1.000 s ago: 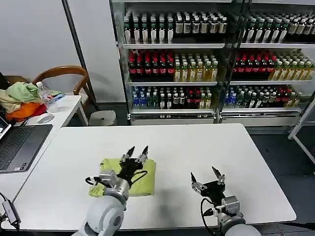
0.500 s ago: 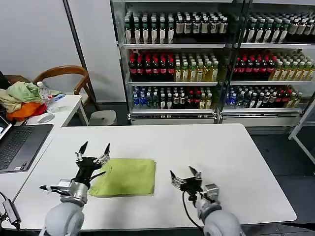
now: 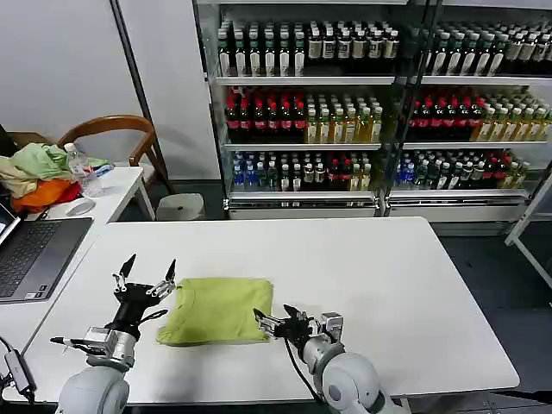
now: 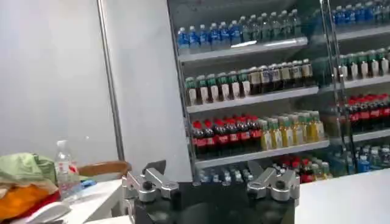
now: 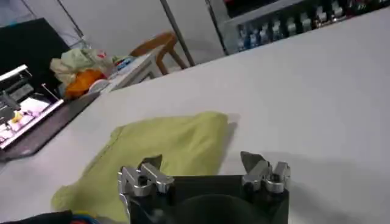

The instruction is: Fold and organize the clothes.

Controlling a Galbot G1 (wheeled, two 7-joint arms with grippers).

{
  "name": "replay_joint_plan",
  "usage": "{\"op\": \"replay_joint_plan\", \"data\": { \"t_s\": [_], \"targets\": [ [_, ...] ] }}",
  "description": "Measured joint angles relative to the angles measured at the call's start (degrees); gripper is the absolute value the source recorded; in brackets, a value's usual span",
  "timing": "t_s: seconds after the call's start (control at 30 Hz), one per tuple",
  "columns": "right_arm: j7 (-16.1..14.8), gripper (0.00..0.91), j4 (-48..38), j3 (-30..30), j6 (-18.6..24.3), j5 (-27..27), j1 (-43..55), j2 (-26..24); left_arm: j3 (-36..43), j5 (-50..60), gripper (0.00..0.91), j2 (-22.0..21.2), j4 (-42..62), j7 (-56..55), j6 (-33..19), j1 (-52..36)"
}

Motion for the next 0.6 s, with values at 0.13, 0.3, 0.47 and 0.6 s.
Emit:
{"op": "replay_joint_plan", "data": {
  "t_s": [0.13,0.3,0.47,0.6],
  "targets": [
    [0.1,0.907,-1.5,-0.3,-0.3,2.5,0.9,0.5,-0.2,0.4,0.907,0.0,0.5,0.3,-0.5,0.3],
    [0.1,0.907,-3.0,-0.9,-0.6,4.5,1.9,1.4,-0.5,0.7,0.907,-0.1,1.0,0.4,-1.1,0.7],
    [0.2,0.907,-4.2,-1.0,-0.8,5.9,2.8,1.9,-0.6,0.9,0.907,-0.3,1.0,0.5,-1.4,1.3],
    [0.4,0.282,-4.9,-1.3,-0.7,6.6,3.1,2.3,-0.7,1.1,0.907,-0.3,1.1,0.6,-1.4,1.4]
  ]
}}
